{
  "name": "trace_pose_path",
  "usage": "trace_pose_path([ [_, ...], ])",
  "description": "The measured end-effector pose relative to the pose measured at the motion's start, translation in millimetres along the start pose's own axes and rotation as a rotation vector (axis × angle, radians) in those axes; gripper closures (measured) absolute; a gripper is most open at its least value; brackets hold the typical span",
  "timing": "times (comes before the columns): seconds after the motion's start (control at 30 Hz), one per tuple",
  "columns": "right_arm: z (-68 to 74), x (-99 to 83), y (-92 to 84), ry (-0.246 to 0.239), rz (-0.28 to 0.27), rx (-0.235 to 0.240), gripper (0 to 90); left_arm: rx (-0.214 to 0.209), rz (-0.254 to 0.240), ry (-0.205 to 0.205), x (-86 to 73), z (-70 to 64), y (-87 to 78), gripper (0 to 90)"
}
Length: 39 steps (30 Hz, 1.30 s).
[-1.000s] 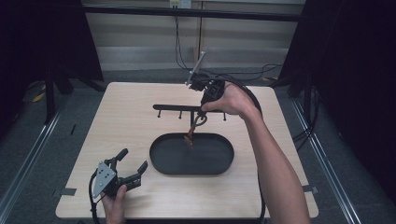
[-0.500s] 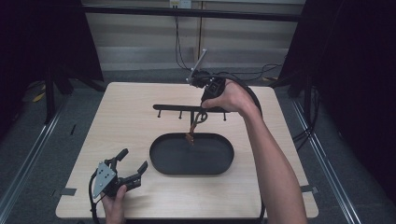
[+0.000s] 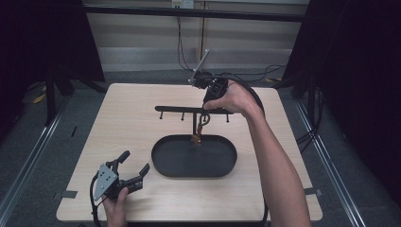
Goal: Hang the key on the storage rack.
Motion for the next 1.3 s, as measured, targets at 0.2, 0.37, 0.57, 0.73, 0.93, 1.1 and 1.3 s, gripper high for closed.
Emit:
trace_pose_path([
  [0.2,-0.8,-1.4,-0.1,0.012,-0.007,0.006,80.6,0.0,0.001,0.002,-0.1,0.1,-0.1,15.8],
  [0.37,-3.6,-5.7,-1.8,0.019,-0.014,0.001,77.2,0.002,0.0,-0.002,0.0,0.0,0.0,15.8],
  [0.57,-1.5,-10.6,-3.7,0.052,-0.023,0.008,66.8,0.001,0.001,-0.002,-0.1,-0.2,-0.1,15.8],
  [0.73,1.6,-17.0,-5.0,0.074,-0.05,0.066,58.2,0.0,-0.002,-0.004,0.2,-0.3,0.2,15.8],
  [0.93,9.5,-23.5,-7.3,0.075,-0.114,0.073,52.7,0.0,0.0,0.002,0.0,0.0,0.0,15.8],
  [1.1,17.4,-30.3,-7.2,0.07,-0.141,0.063,48.2,-0.002,0.003,0.002,-0.1,0.1,-0.2,15.8],
  [1.3,20.0,-42.3,-8.6,0.083,-0.223,0.052,44.3,-0.001,0.004,0.002,-0.1,0.1,-0.3,15.8],
])
Point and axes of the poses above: each handheld gripper's, and its own axes: y roughly forward along the jaws, x roughly out of its top, z roughly to its left, the point moved 6 cm from there along y, roughly forward along the jaws, and after that the axes turned 5 degrees about y, right-handed, at the moved point
